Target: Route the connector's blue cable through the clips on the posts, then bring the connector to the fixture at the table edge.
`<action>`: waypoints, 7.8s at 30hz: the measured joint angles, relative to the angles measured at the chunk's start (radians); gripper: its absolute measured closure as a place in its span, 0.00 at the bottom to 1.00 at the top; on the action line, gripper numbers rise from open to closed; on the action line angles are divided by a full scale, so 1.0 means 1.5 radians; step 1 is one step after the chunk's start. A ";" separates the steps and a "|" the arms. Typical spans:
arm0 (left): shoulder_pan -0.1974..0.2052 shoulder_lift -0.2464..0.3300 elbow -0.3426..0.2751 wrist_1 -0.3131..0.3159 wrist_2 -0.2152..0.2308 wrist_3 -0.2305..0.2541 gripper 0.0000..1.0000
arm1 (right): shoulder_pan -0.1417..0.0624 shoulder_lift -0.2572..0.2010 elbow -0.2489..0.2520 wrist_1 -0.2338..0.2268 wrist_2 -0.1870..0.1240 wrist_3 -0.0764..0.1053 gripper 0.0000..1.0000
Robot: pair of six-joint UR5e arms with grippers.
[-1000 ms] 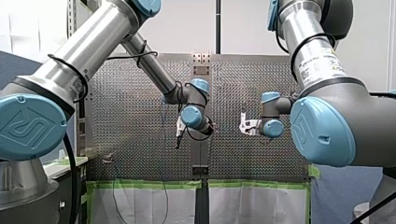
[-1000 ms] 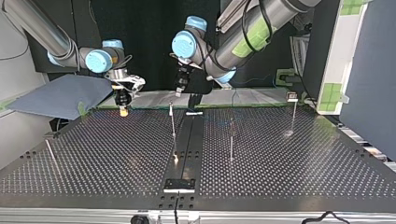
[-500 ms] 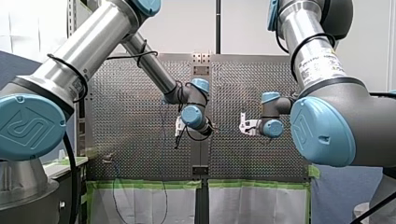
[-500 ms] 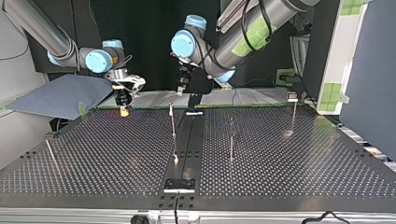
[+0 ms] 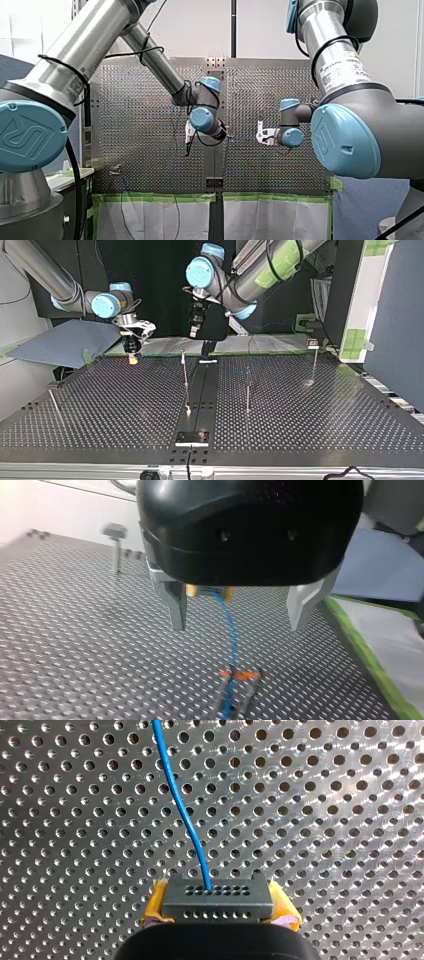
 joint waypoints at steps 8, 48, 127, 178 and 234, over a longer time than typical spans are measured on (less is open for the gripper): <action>0.002 0.048 -0.048 0.049 0.029 -0.048 0.00 | 0.000 0.001 0.000 0.002 0.000 0.001 1.00; -0.007 0.283 -0.283 0.226 0.028 -0.127 0.00 | 0.001 0.003 0.000 0.001 0.000 0.002 1.00; 0.006 0.290 -0.566 0.467 0.005 -0.089 0.00 | -0.092 -0.250 -0.027 0.157 0.111 -0.024 1.00; 0.012 0.289 -0.551 0.361 -0.028 -0.085 0.00 | -0.227 -0.178 -0.076 0.205 -0.117 -0.060 1.00; 0.012 0.289 -0.549 0.343 -0.033 -0.064 0.00 | -0.265 -0.129 -0.129 0.248 -0.244 -0.068 1.00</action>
